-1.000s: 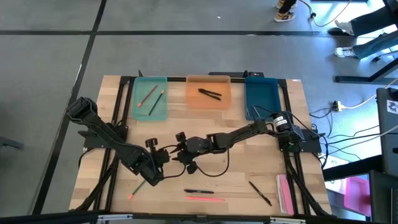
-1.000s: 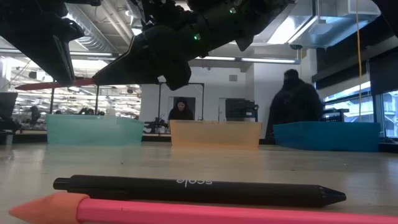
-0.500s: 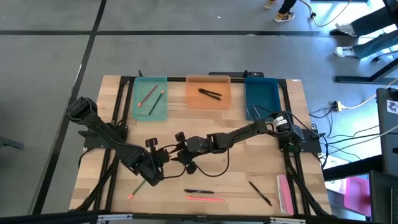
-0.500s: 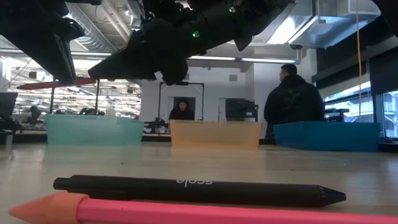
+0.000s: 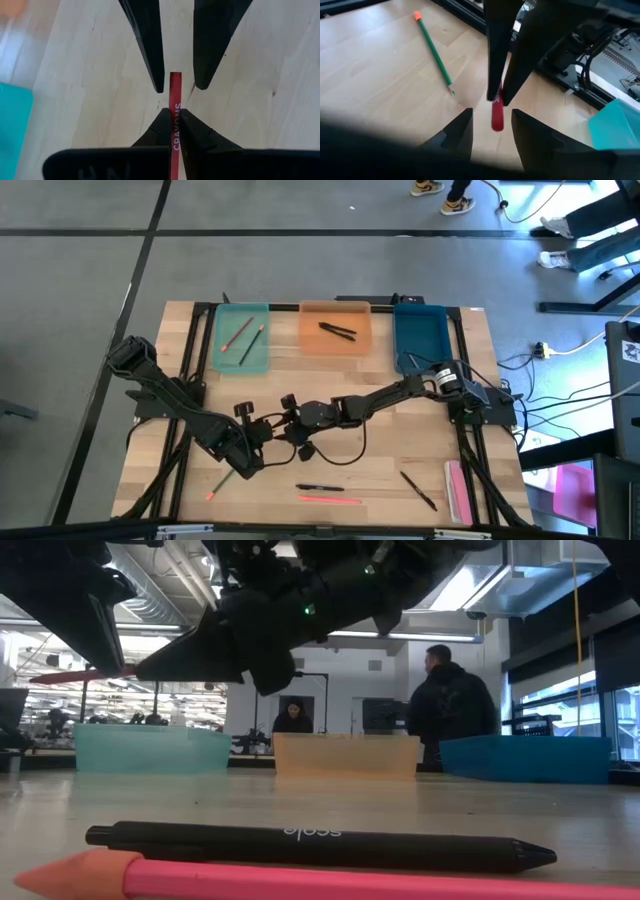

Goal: Sort crayons/erasers/pens/pencils in bins
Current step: Put the red crayon into the blue bin

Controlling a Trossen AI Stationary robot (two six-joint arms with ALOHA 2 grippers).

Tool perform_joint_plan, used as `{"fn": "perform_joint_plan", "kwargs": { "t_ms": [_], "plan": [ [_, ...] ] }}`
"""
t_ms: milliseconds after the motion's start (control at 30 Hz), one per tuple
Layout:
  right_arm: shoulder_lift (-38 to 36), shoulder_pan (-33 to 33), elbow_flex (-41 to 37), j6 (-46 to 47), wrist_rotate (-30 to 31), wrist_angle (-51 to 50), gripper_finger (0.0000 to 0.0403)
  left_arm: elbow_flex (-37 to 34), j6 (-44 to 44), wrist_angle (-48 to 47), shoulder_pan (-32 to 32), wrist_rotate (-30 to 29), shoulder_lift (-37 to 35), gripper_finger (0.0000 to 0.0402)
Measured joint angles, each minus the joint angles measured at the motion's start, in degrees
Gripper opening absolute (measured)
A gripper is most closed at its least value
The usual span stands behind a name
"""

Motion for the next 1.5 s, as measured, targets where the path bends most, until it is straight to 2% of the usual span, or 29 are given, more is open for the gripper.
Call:
{"fn": "perform_joint_plan", "kwargs": {
  "t_ms": [267, 500, 1267, 1500],
  "plan": [
    [0.0, -0.1, 0.0, 0.0, 0.1, 0.1, 0.0123, 0.0, 0.0, 0.0, 0.5, 0.0, 0.0, 0.0007],
    [0.0, -0.1, 0.0, 0.1, 4.2, 0.0, 0.0121, 0.0, 0.1, 0.1, 0.9, 0.0, 0.0, 0.0007],
    [0.0, -0.1, 0.0, 0.1, 2.5, -0.4, 0.0049, 0.0, 0.0, 0.1, 0.9, 0.1, 0.0, 0.0007],
    [0.0, -0.1, 0.0, 0.0, 2.5, -0.4, 0.0045, -0.1, -1.3, 0.1, 0.9, 0.1, 0.0, 0.0007]
  ]
}}
